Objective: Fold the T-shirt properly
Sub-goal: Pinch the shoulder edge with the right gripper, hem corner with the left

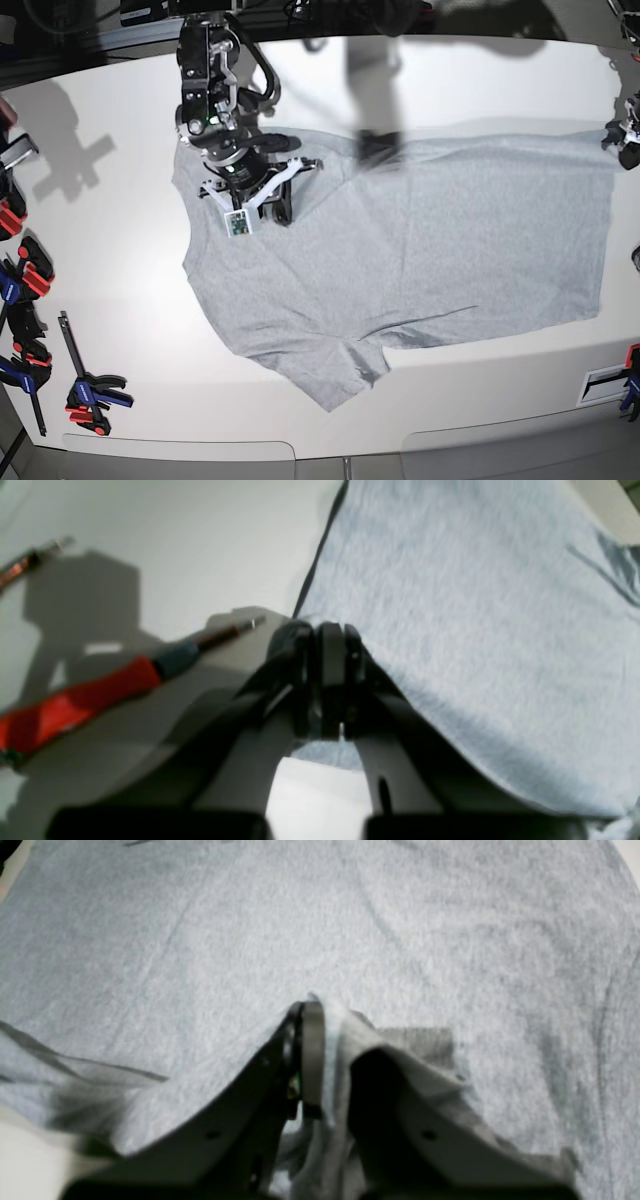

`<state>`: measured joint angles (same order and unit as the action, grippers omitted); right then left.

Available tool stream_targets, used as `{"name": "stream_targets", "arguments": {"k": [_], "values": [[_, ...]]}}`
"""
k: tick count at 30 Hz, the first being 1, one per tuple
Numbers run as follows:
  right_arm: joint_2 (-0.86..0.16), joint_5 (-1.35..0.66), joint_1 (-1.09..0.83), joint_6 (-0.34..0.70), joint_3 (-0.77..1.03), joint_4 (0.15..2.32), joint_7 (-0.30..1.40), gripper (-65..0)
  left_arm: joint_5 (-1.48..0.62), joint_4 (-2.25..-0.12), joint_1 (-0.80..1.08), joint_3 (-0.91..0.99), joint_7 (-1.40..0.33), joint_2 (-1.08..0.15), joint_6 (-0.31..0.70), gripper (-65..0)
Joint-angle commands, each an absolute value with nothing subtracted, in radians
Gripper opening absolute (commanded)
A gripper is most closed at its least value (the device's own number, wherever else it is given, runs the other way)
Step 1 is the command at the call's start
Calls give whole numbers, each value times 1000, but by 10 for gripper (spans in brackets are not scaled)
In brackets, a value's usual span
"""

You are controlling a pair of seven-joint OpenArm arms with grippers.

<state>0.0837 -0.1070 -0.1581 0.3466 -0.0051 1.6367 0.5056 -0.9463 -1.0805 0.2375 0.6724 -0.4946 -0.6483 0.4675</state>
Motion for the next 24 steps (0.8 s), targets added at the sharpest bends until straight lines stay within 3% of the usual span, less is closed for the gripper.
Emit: {"name": "stream_targets", "arguments": {"k": [1, 6, 11, 18, 24], "values": [[86, -100, -144, 350, -7, 1654, 473, -650, -983, -1098, 229, 680, -467, -680, 471, -650], [89, -81, -144, 321, -6, 1654, 435, -650, -1000, -1152, 231, 682, -471, -679, 474, -650], [89, -81, -144, 321, -6, 1654, 429, -650, -1022, -1283, 233, 682, -501, -679, 579, -650], [89, -66, -144, 320, -6, 1654, 411, -650, -963, -1430, 233, 682, -505, -680, 580, -650], [89, 1, -144, 244, -6, 1654, 388, -650, -883, -1433, 236, 682, -505, -680, 455, -650]]}}
